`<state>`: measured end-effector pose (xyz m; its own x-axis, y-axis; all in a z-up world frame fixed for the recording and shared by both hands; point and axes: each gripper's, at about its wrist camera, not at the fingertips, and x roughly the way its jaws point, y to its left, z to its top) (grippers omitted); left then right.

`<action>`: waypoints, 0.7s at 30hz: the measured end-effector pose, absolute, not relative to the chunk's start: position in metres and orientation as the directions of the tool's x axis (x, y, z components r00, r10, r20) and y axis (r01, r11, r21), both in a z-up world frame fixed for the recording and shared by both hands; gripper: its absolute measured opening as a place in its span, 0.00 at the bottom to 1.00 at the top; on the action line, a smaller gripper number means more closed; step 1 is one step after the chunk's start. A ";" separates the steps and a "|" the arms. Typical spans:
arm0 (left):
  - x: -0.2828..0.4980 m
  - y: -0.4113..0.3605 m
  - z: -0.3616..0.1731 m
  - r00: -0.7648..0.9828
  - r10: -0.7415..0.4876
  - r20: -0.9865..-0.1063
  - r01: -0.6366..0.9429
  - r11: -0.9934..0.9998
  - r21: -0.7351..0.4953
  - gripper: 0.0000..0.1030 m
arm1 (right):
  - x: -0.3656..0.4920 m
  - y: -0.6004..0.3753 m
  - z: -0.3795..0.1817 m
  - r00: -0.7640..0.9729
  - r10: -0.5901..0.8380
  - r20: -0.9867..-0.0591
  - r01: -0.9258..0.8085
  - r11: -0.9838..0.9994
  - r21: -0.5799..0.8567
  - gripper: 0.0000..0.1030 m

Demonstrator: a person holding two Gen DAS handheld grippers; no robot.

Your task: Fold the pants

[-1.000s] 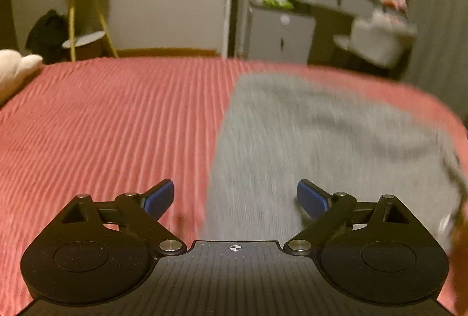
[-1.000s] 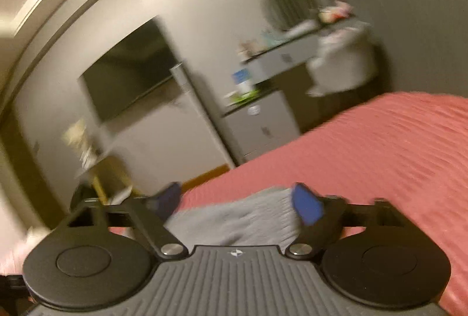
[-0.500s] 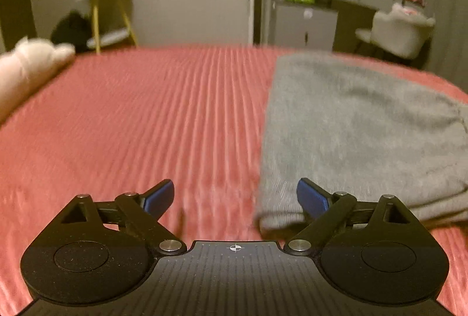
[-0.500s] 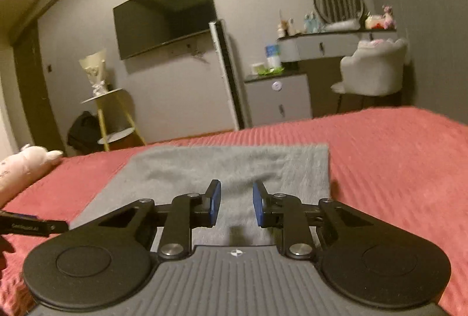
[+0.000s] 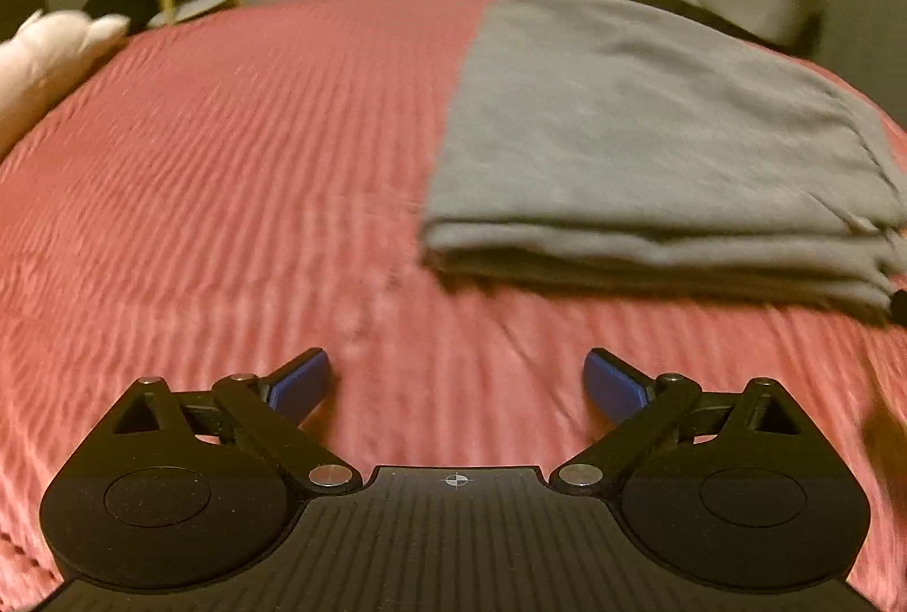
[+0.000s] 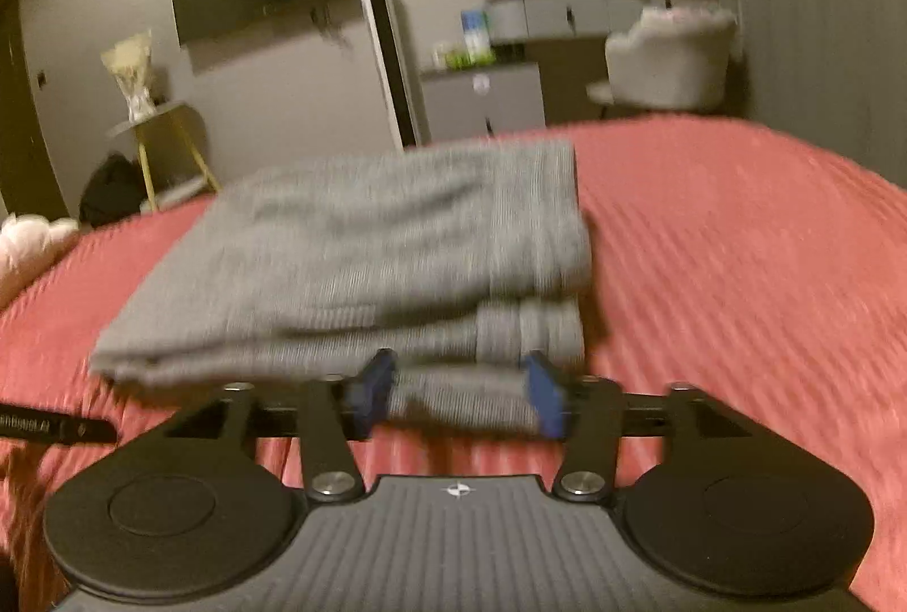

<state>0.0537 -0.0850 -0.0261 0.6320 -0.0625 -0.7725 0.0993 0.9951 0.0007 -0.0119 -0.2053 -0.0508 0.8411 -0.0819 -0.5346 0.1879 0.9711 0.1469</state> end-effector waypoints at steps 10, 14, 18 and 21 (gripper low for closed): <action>0.014 -0.096 -0.006 0.664 -0.159 -0.731 0.211 0.977 -0.021 0.99 | -0.038 -0.174 -0.044 0.709 -0.112 -0.697 0.302 0.940 0.156 0.96; 0.013 -0.092 0.003 0.674 -0.176 -0.718 0.203 0.978 -0.050 1.00 | -0.044 -0.153 -0.040 0.725 -0.142 -0.674 0.257 0.964 0.074 0.96; 0.011 -0.090 0.006 0.685 -0.168 -0.709 0.189 0.981 -0.049 1.00 | -0.042 -0.133 -0.040 0.716 -0.163 -0.679 0.208 0.978 -0.016 0.96; 0.013 -0.094 0.003 0.688 -0.159 -0.708 0.197 0.980 -0.028 1.00 | -0.033 -0.122 -0.048 0.676 -0.186 -0.713 0.169 0.981 -0.096 0.96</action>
<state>0.0126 -0.0938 0.0031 0.6879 -0.1586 -0.7083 0.1966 0.9801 -0.0285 -0.0326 -0.1217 -0.0479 0.6760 -0.1859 -0.7130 0.1687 0.9810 -0.0957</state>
